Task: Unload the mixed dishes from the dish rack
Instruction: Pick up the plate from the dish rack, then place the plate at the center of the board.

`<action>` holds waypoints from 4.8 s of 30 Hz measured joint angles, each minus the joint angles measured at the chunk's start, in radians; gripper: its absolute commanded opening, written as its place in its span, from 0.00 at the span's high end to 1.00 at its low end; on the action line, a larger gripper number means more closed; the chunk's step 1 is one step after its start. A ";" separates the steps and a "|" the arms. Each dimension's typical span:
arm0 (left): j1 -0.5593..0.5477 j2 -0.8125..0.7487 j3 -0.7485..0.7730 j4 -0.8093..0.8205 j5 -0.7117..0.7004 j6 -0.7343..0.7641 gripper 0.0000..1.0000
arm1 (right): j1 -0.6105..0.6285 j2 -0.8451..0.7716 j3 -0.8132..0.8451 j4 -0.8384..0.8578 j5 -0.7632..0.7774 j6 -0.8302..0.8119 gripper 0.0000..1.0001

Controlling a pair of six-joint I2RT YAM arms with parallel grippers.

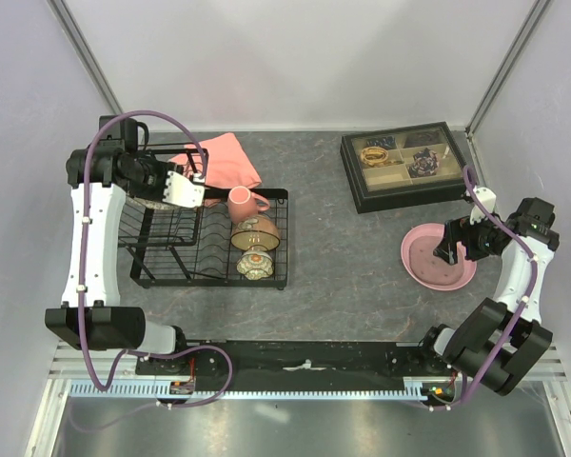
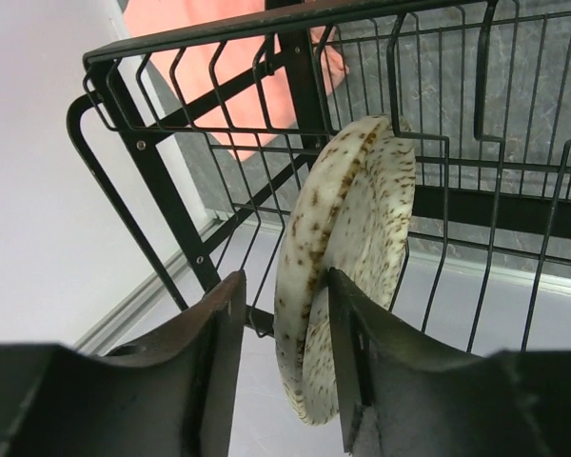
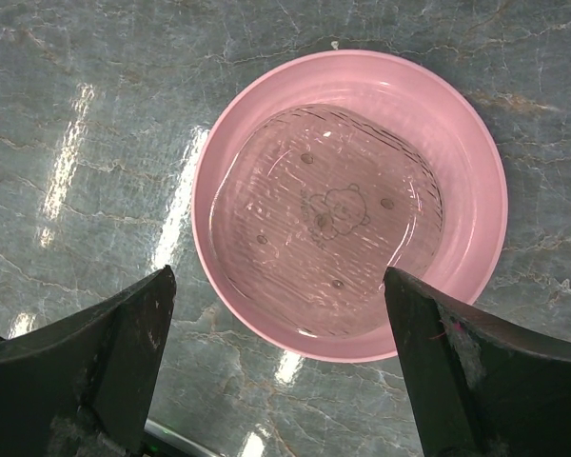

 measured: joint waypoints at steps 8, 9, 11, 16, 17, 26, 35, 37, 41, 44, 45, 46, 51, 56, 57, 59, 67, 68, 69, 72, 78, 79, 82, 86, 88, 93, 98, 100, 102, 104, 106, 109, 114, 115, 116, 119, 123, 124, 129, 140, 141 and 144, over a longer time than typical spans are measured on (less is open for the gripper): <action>0.000 0.000 0.000 -0.021 -0.006 0.003 0.75 | 0.000 0.002 -0.010 0.006 0.000 0.000 0.02; 0.000 0.000 0.000 -0.024 -0.007 0.003 0.80 | 0.000 0.003 -0.010 0.007 0.000 0.000 0.02; 0.000 -0.002 0.000 -0.029 -0.010 0.003 0.83 | 0.000 0.004 -0.013 0.010 0.000 0.000 0.02; 0.000 -0.003 0.008 -0.038 -0.010 0.002 0.94 | 0.000 0.004 -0.014 0.015 0.000 0.001 0.02; 0.000 -0.003 0.010 -0.040 -0.010 0.002 0.94 | 0.000 0.004 -0.014 0.016 0.000 0.001 0.02; 0.000 -0.002 0.022 -0.050 -0.010 0.003 0.98 | 0.000 0.005 -0.030 0.027 0.002 0.000 0.02; 0.001 -0.002 0.092 -0.080 0.005 0.003 0.99 | 0.000 0.005 -0.040 0.039 0.004 0.000 0.02; 0.001 -0.002 0.103 -0.085 0.006 0.003 0.98 | 0.000 0.006 -0.046 0.039 0.004 0.000 0.02; 0.001 0.004 0.126 -0.096 0.007 0.003 0.99 | 0.000 0.008 -0.050 0.039 0.005 0.000 0.02; 0.002 0.015 0.159 -0.112 0.013 0.003 0.98 | 0.000 0.008 -0.050 0.040 0.004 -0.003 0.02; 0.002 0.018 0.172 -0.115 0.018 0.003 0.98 | 0.000 0.008 -0.050 0.041 0.004 -0.003 0.02; 0.002 0.021 0.185 -0.116 0.024 0.004 0.98 | 0.000 0.008 -0.050 0.041 0.005 -0.003 0.02; 0.002 0.029 0.246 -0.072 0.047 0.029 0.98 | 0.000 0.009 -0.055 0.045 0.004 -0.004 0.02; 0.002 0.032 0.285 -0.063 0.068 0.035 0.98 | 0.000 0.010 -0.057 0.045 0.004 -0.004 0.02; 0.002 0.034 0.296 -0.063 0.077 0.036 0.98 | 0.000 0.010 -0.057 0.045 0.004 -0.004 0.02; 0.002 0.036 0.315 -0.063 0.093 0.036 0.98 | 0.000 0.010 -0.057 0.045 0.004 -0.003 0.02; 0.002 0.030 0.363 -0.056 0.233 -0.014 0.99 | 0.004 0.009 -0.038 0.018 0.000 -0.002 0.02; 0.002 0.027 0.362 -0.056 0.256 -0.033 0.98 | 0.009 0.007 -0.027 0.011 0.000 -0.002 0.02; 0.002 0.021 0.359 -0.054 0.280 -0.051 0.99 | 0.015 0.004 -0.015 0.005 0.000 0.000 0.02; 0.002 -0.014 0.315 -0.029 0.356 -0.117 0.98 | 0.051 -0.018 0.024 -0.006 0.000 0.015 0.02; -0.004 -0.089 0.237 0.041 0.526 -0.343 0.98 | 0.177 -0.069 0.109 -0.008 0.005 0.097 0.02; -0.008 -0.093 0.237 0.061 0.554 -0.397 0.99 | 0.206 -0.076 0.127 -0.008 0.005 0.115 0.02; -0.018 -0.100 0.237 0.120 0.625 -0.552 0.98 | 0.288 -0.088 0.185 -0.008 0.000 0.167 0.02; -0.047 -0.101 0.227 0.203 0.694 -0.755 0.98 | 0.390 -0.090 0.286 -0.005 -0.032 0.242 0.02; -0.080 -0.101 0.211 0.241 0.717 -0.843 0.98 | 0.442 -0.090 0.337 0.003 -0.049 0.288 0.02; -0.186 -0.101 0.123 0.352 0.765 -1.062 0.98 | 0.597 -0.080 0.438 0.047 -0.065 0.391 0.02; -0.278 -0.100 0.010 0.485 0.759 -1.249 0.99 | 0.791 -0.053 0.475 0.115 -0.057 0.481 0.02; -0.311 -0.100 -0.033 0.542 0.748 -1.312 0.98 | 0.865 -0.046 0.475 0.142 -0.042 0.510 0.02; -0.341 -0.097 -0.073 0.594 0.726 -1.377 0.98 | 0.947 -0.037 0.479 0.164 -0.020 0.533 0.02; -0.365 -0.094 -0.104 0.640 0.702 -1.429 0.98 | 1.009 -0.025 0.489 0.176 -0.010 0.548 0.02; -0.379 -0.085 -0.118 0.673 0.679 -1.467 0.98 | 1.049 -0.015 0.499 0.188 -0.010 0.557 0.02; -0.401 -0.067 -0.123 0.708 0.648 -1.503 0.99 | 1.075 -0.002 0.514 0.197 -0.010 0.567 0.02; -0.426 -0.037 -0.128 0.738 0.621 -1.524 0.98 | 1.130 0.037 0.551 0.212 0.006 0.570 0.02; -0.432 -0.034 -0.134 0.744 0.620 -1.526 0.98 | 1.141 0.047 0.558 0.214 0.010 0.570 0.02; -0.439 -0.033 -0.141 0.746 0.619 -1.528 0.98 | 1.152 0.057 0.562 0.216 0.017 0.570 0.02; -0.457 -0.032 -0.158 0.749 0.617 -1.530 0.98 | 1.182 0.083 0.567 0.219 0.047 0.566 0.02; -0.476 -0.032 -0.170 0.755 0.618 -1.533 0.99 | 1.206 0.102 0.567 0.226 0.091 0.560 0.02; -0.478 -0.032 -0.174 0.758 0.618 -1.533 0.99 | 1.207 0.105 0.567 0.231 0.099 0.558 0.02; -0.490 -0.043 -0.196 0.761 0.618 -1.535 0.98 | 1.220 0.112 0.567 0.249 0.134 0.547 0.12; -0.512 -0.076 -0.223 0.765 0.626 -1.545 0.98 | 1.251 0.144 0.569 0.264 0.181 0.527 0.65; -0.512 -0.079 -0.224 0.767 0.626 -1.545 0.99 | 1.252 0.145 0.569 0.263 0.185 0.525 0.79; -0.511 -0.090 -0.235 0.776 0.629 -1.540 0.99 | 1.255 0.145 0.571 0.266 0.204 0.560 0.99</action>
